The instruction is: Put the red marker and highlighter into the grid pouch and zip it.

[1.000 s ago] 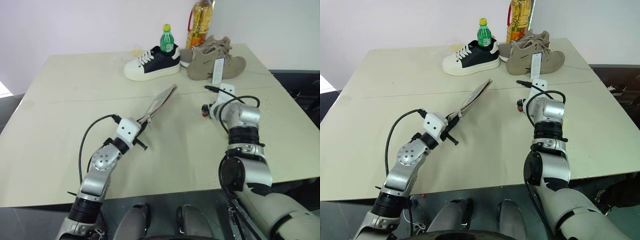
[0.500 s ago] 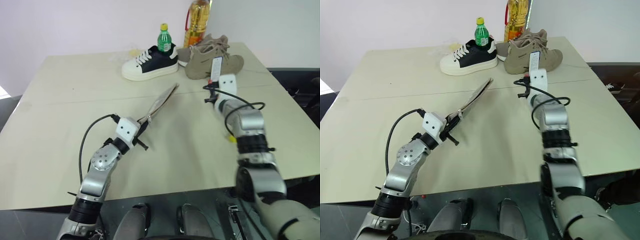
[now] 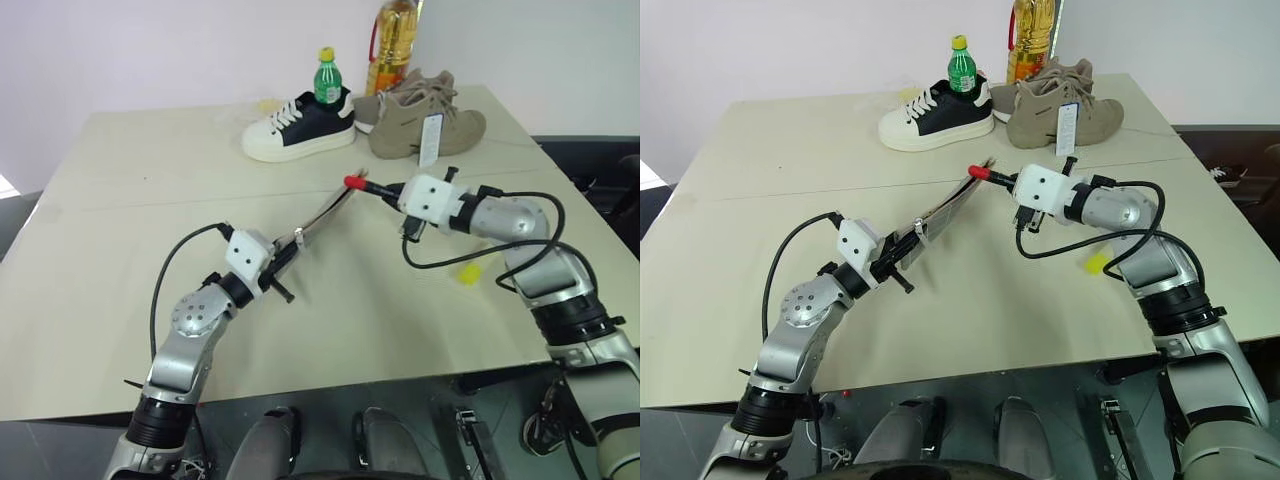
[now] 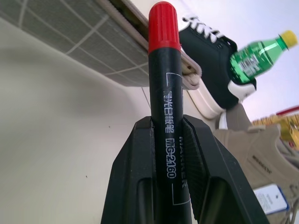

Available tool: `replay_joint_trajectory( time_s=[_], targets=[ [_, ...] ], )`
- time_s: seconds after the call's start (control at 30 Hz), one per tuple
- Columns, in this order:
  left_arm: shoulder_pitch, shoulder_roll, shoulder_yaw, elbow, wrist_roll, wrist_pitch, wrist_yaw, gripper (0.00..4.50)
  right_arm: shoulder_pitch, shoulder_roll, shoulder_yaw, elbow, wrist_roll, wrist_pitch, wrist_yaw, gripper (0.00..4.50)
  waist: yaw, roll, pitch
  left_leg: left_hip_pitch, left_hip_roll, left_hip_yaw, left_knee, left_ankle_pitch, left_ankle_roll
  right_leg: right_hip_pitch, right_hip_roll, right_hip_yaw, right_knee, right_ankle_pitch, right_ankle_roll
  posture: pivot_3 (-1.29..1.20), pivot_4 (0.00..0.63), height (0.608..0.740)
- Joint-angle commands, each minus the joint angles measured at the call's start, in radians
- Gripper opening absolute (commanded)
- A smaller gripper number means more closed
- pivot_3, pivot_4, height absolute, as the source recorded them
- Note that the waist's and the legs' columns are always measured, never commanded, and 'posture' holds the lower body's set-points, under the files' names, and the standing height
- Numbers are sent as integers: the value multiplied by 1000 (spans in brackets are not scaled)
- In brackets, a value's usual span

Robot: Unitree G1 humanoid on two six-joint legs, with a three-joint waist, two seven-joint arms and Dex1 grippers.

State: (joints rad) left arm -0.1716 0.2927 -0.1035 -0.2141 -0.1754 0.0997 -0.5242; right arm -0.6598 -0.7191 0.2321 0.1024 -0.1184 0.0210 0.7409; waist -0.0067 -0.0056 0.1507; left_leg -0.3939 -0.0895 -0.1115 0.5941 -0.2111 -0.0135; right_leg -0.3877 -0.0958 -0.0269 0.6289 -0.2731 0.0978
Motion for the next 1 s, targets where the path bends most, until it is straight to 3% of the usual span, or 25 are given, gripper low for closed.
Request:
replay_joint_trajectory(
  time_s=[0.03, 0.6, 0.87, 1.0],
  targets=[
    [-15, 3, 8, -48, -11, -7, -4, 0, -16, -3, -12, -17, -19, -28, 17, 298, 2, 0, 0, 0, 0, 0, 0, 0, 0, 0, 0, 0, 0, 0, 0, 0, 150, 738],
    [-9, 2, 9, -49, -9, -10, 2, 0, 7, -42, -24, -10, -73, -107, 63, 298, 20, 0, 0, 0, -1, 0, 0, 0, 0, 0, -1, 0, -1, 0, 0, 0, 150, 738],
    [-10, 34, -22, -62, 13, -19, -39, 0, 3, -61, 13, -5, -133, -213, 98, 298, 19, 0, 0, 0, 0, 0, 0, 0, 0, 0, -1, 0, -1, 0, 0, 0, 150, 738],
    [-14, 88, -56, -69, 23, -28, -109, 0, -22, -93, 74, -12, -206, -368, 133, 298, 19, 0, 0, 0, -1, 0, 0, 0, 0, 0, -1, 0, -1, 0, 0, 0, 150, 738]
  ],
)
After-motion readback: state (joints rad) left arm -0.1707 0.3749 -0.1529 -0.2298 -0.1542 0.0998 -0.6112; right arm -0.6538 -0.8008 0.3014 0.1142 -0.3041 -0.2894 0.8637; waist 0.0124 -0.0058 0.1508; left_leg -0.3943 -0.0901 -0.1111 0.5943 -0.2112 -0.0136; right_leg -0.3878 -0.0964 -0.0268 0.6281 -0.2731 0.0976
